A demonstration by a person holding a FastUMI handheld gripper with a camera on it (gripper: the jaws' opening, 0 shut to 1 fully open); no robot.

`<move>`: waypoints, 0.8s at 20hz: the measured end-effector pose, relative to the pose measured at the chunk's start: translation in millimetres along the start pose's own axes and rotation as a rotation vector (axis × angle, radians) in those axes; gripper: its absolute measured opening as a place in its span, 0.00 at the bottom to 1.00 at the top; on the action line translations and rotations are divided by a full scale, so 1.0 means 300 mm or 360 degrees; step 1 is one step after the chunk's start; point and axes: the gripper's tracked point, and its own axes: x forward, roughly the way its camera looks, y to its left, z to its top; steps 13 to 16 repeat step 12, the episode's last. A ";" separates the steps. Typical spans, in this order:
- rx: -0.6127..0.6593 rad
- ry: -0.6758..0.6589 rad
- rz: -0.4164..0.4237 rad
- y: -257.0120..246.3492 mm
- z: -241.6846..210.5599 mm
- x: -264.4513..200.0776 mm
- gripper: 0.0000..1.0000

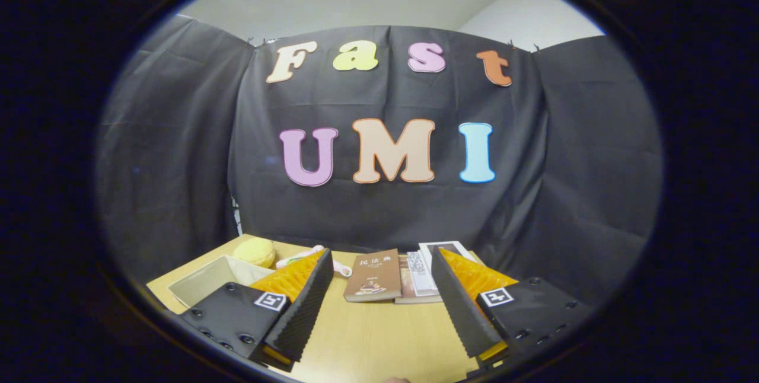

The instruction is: Open the storage box then place both shoes into the box .Put the left shoe in first, then the right shoe, with the right side of both shoes facing outward in a uniform manner.

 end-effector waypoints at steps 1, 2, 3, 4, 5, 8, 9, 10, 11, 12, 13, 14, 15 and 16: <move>0.0000 -0.0008 0.0001 -0.008 0.001 0.001 1.00; 0.0002 -0.0019 0.0002 -0.016 0.020 0.000 1.00; 0.0001 -0.0024 -0.0002 -0.023 0.022 0.000 1.00; 0.0008 -0.0038 -0.0004 -0.026 0.026 0.001 1.00; 0.0014 -0.0046 -0.0002 -0.025 0.033 0.000 1.00; 0.0033 -0.0065 -0.0010 -0.029 0.050 0.005 1.00; 0.0041 -0.0068 -0.0010 -0.026 0.054 0.006 1.00; 0.0048 -0.0062 -0.0007 -0.024 0.053 0.009 1.00; 0.0059 -0.0060 0.0000 -0.021 0.056 0.011 1.00; 0.0068 -0.0061 0.0003 -0.018 0.062 0.014 1.00; 0.0068 -0.0061 0.0003 -0.018 0.062 0.014 1.00; 0.0068 -0.0061 0.0003 -0.018 0.062 0.014 1.00; 0.0068 -0.0061 0.0003 -0.018 0.062 0.014 1.00; 0.0068 -0.0061 0.0003 -0.018 0.062 0.014 1.00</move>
